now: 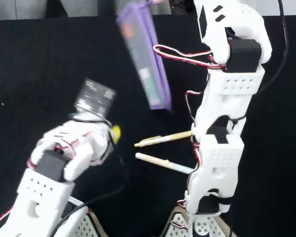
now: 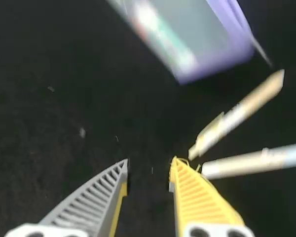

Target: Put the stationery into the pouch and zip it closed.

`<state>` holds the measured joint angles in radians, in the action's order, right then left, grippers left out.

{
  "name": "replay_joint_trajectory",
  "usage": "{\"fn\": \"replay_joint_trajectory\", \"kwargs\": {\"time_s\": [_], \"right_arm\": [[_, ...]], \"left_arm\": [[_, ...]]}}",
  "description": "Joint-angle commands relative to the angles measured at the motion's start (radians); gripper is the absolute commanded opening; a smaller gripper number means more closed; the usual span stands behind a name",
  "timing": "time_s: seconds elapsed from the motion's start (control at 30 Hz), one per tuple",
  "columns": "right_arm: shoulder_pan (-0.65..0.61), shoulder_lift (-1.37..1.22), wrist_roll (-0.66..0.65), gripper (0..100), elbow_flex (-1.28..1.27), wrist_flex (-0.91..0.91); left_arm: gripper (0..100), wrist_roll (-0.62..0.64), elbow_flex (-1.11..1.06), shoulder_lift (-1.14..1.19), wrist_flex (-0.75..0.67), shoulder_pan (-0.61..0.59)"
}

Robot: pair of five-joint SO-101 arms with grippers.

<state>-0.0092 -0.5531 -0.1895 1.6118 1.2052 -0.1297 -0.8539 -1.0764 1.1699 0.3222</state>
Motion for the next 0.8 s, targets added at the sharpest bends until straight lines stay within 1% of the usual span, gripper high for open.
{"fn": "replay_joint_trajectory", "kwargs": {"time_s": [0.0, 0.13, 0.23, 0.33, 0.43, 0.57, 0.63, 0.77], "right_arm": [[0.017, 0.015, 0.011, 1.1, 0.013, -0.006], [0.017, 0.015, 0.011, 1.1, 0.013, -0.006], [0.02, 0.015, 0.011, 1.1, 0.013, -0.006], [0.018, 0.015, 0.011, 1.1, 0.013, -0.006], [0.017, 0.015, 0.011, 1.1, 0.013, -0.006], [0.02, 0.015, 0.011, 1.1, 0.013, -0.006], [0.021, 0.015, 0.011, 1.1, 0.015, -0.006], [0.021, 0.015, 0.011, 1.1, 0.015, -0.008]], "left_arm": [[15, -0.18, -0.142, 0.006, -0.092, 0.125], [15, -0.235, -0.246, 0.009, -0.232, 0.268], [15, -0.238, -0.288, 0.075, -0.345, 0.328], [15, -0.279, -0.278, 0.242, -0.457, 0.331], [15, -0.302, -0.205, 0.479, -0.542, 0.335], [15, -0.328, -0.027, 0.801, -0.539, 0.372], [14, -0.327, 0.062, 0.925, -0.496, 0.392], [14, -0.328, 0.203, 1.025, -0.382, 0.4]]}}
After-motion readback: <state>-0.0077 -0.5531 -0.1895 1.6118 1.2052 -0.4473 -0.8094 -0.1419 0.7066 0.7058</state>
